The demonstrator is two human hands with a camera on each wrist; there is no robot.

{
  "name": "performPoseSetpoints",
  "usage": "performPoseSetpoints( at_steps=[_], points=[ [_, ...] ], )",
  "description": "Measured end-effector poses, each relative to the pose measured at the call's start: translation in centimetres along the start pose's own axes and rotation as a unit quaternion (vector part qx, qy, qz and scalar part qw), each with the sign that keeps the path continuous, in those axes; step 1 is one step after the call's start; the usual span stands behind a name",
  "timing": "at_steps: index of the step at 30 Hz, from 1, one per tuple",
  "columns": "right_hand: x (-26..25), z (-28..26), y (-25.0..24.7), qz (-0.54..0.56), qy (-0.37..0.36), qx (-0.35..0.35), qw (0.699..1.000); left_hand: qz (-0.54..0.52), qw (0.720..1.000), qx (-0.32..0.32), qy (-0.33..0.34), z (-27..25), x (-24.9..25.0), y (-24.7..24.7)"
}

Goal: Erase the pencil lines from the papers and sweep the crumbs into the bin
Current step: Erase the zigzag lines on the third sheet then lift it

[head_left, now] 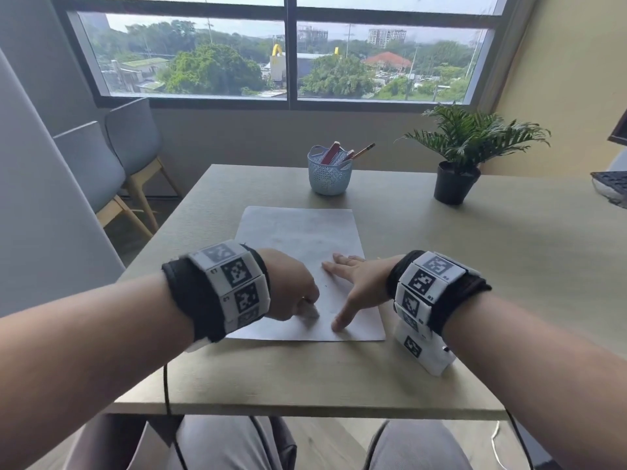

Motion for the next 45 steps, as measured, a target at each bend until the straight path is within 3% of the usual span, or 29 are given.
performPoseSetpoints(
  at_steps=[7, 13, 18, 25, 30, 36, 41, 45],
  points=[
    [-0.1, -0.3, 0.0, -0.004, -0.003, -0.001, 1.000, -0.008, 1.000, -0.010, -0.020, 0.4, -0.8, -0.9],
    [0.0, -0.2, -0.1, -0.001, 0.000, 0.000, 1.000, 0.013, 0.999, -0.026, 0.019, -0.9, 0.2, 0.1],
    [-0.1, -0.3, -0.1, 0.000, 0.005, 0.010, 1.000, -0.001, 1.000, 0.000, -0.020, -0.1, -1.1, -0.5],
    [-0.2, -0.4, -0.2, -0.001, 0.010, 0.009, 1.000, 0.013, 1.000, -0.013, -0.002, -0.6, -0.8, 0.1],
    [-0.3, -0.6, -0.2, 0.001, 0.010, 0.008, 1.000, 0.004, 1.000, -0.003, -0.025, 0.3, -1.6, -0.9],
    [-0.3, -0.6, -0.2, 0.000, 0.011, 0.007, 1.000, 0.025, 1.000, -0.013, 0.005, -0.4, -1.2, 0.0],
    [-0.2, -0.5, -0.1, 0.000, 0.009, 0.002, 1.000, 0.018, 0.999, 0.005, -0.033, 0.4, -2.4, -0.6],
    [-0.2, -0.3, -0.1, -0.002, 0.010, 0.004, 1.000, 0.028, 0.999, -0.014, -0.012, -0.1, -2.0, 0.1]
  ],
)
Point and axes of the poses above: each hand's wrist, its own z-axis towards the middle knuckle, its own y-axis out of the palm, x = y × z, the point moved 3 cm from there along z, towards the middle knuckle, and after that the axes turned 3 degrees about -y, right-handed, at the moved point
